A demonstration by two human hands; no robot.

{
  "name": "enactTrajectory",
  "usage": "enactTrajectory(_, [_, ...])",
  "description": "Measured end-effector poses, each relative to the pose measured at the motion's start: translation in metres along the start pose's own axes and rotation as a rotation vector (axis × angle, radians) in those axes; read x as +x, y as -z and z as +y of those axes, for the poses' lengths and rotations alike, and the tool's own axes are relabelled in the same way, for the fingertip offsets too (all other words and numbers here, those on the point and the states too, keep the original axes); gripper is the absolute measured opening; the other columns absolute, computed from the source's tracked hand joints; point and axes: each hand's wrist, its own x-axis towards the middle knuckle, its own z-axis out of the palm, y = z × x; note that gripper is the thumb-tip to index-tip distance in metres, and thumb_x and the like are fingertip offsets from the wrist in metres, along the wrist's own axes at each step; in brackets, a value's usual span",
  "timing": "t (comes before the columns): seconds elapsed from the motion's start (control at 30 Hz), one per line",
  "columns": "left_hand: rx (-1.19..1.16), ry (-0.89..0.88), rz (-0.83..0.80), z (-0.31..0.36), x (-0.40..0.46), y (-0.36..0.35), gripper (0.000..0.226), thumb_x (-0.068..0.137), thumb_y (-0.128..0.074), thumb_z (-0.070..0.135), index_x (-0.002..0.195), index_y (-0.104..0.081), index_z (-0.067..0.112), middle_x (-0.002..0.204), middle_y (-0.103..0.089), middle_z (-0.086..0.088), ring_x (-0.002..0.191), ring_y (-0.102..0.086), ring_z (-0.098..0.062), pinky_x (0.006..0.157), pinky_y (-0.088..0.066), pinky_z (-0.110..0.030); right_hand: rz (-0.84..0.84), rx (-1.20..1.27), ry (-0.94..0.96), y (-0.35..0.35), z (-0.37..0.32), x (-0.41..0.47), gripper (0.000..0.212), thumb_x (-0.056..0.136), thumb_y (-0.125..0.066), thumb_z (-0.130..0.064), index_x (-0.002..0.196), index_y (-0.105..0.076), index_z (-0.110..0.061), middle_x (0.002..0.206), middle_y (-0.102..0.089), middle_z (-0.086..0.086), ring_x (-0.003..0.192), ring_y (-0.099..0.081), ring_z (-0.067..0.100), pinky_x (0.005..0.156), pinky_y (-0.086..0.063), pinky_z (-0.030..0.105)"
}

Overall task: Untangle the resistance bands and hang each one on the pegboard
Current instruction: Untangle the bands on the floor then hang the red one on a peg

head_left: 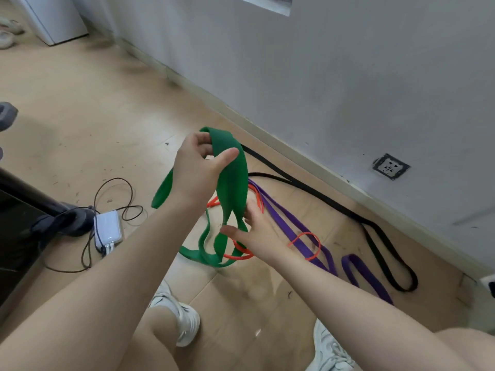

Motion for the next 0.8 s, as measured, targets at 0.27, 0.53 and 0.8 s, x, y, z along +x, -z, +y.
enactTrajectory(0.27, [-0.489, 0.159, -0.024, 0.014, -0.007, 0.006, 0.016, 0.093, -0.052, 0.008, 0.108, -0.059, 0.009, 0.098, -0.07, -0.004, 0.096, -0.067, -0.017, 0.085, -0.055, -0.029, 0.156, 0.23, 0.085, 0.023, -0.033, 0.007, 0.012, 0.091, -0.056, -0.011, 0.099, -0.061, -0.019, 0.092, -0.071, -0.007, 0.09, -0.068, 0.01, 0.079, -0.055, 0.027])
enactTrajectory(0.53, [-0.586, -0.042, 0.002, 0.067, -0.027, -0.014, 0.029, 0.092, -0.051, 0.0, 0.121, -0.053, 0.004, 0.114, -0.066, -0.007, 0.103, -0.065, -0.018, 0.08, -0.054, -0.027, -0.032, 0.423, 0.277, 0.092, -0.092, -0.043, 0.015, 0.09, -0.053, -0.001, 0.1, -0.058, -0.012, 0.083, -0.074, -0.003, 0.074, -0.07, 0.015, 0.062, -0.056, 0.024])
enactTrajectory(0.8, [-0.542, -0.09, 0.15, 0.09, -0.004, 0.015, 0.022, 0.094, -0.049, 0.008, 0.115, -0.057, 0.008, 0.113, -0.064, -0.009, 0.094, -0.065, -0.016, 0.073, -0.056, -0.028, -0.188, 0.505, 0.263, 0.086, -0.149, -0.024, 0.012, 0.089, -0.053, 0.001, 0.094, -0.057, -0.009, 0.076, -0.07, 0.004, 0.062, -0.067, 0.016, 0.055, -0.056, 0.026])
